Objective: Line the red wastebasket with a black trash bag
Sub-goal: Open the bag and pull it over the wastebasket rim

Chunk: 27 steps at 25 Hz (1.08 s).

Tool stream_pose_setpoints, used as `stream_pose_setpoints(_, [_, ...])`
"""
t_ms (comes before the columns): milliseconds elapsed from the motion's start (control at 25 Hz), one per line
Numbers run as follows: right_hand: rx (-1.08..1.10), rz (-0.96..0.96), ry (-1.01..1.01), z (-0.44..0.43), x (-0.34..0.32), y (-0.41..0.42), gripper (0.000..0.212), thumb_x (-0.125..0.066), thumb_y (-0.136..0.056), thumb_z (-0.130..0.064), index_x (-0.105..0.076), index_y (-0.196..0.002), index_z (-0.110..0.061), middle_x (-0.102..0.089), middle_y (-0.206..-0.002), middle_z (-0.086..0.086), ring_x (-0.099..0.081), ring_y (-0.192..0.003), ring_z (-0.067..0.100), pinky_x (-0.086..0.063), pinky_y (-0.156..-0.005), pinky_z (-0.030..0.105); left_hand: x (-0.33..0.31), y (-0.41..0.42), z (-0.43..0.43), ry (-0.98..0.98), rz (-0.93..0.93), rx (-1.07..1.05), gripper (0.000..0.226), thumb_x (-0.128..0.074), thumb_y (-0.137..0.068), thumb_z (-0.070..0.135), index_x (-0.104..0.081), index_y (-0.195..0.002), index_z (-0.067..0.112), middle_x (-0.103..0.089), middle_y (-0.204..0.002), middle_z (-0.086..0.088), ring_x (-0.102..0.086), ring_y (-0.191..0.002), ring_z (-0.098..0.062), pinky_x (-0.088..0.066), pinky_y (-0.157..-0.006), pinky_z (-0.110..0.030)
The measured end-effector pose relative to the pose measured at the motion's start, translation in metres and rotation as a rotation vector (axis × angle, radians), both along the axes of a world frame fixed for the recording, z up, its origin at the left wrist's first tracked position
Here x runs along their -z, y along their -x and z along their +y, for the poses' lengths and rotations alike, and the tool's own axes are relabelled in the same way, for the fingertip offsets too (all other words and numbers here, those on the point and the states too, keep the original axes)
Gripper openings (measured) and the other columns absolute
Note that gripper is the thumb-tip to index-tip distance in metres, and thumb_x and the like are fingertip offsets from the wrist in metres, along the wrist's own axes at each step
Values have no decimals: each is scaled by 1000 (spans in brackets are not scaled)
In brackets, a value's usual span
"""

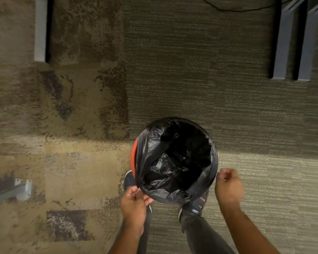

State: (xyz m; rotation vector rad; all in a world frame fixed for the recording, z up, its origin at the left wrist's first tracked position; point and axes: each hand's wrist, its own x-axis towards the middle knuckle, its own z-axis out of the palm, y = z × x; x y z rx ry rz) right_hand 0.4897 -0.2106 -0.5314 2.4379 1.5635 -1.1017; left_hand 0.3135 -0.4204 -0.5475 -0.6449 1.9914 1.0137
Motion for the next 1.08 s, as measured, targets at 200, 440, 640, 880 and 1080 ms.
stream_pose_setpoints(200, [-794, 202, -476, 26, -37, 91, 16, -64, -100, -29, -76, -103, -18, -65, -92, 2, -60, -88, 24, -48, -78, 41, 0, 28, 17, 179, 321, 379, 36, -52, -106, -1, -61, -83, 26, -72, -75, -5, -74, -76, -41, -60, -66, -45])
stream_pose_setpoints(440, [-1651, 94, -347, 36, -36, 226, 20, -66, -90, -17, -76, -105, -24, -58, -107, 2, -57, -108, 31, -43, -94, 48, 2, 73, 30, 179, 539, 629, 21, -56, -104, 4, -76, -103, 9, -75, -91, -7, -68, -80, -30, -59, -72, -40])
stream_pose_setpoints(640, [-1769, -29, -236, 53, -19, 232, 24, -57, -96, -27, -74, -112, -23, -54, -128, 5, -50, -123, 35, -39, -106, 47, 6, 100, 37, 5, 554, 565, 20, -57, -106, 5, -75, -101, 9, -77, -87, -5, -71, -78, -25, -59, -70, -35])
stream_pose_setpoints(880, [-1739, 10, -145, 79, -15, 247, 17, -64, -93, -29, -69, -109, -23, -60, -121, 3, -59, -112, 32, -48, -92, 41, 12, 123, 52, -59, 430, 530, 22, -60, -106, 7, -74, -95, 20, -74, -83, 9, -67, -75, 4, -47, -66, -5])
stream_pose_setpoints(1080, [-1504, 91, 115, 109, 10, 264, 11, -58, -100, -31, -65, -92, -28, -59, -94, -8, -62, -94, 21, -33, -65, 29, 24, 162, 70, -175, 50, 582, 24, -61, -107, 8, -75, -88, 13, -82, -88, -16, -68, -77, -25, -54, -76, -38])
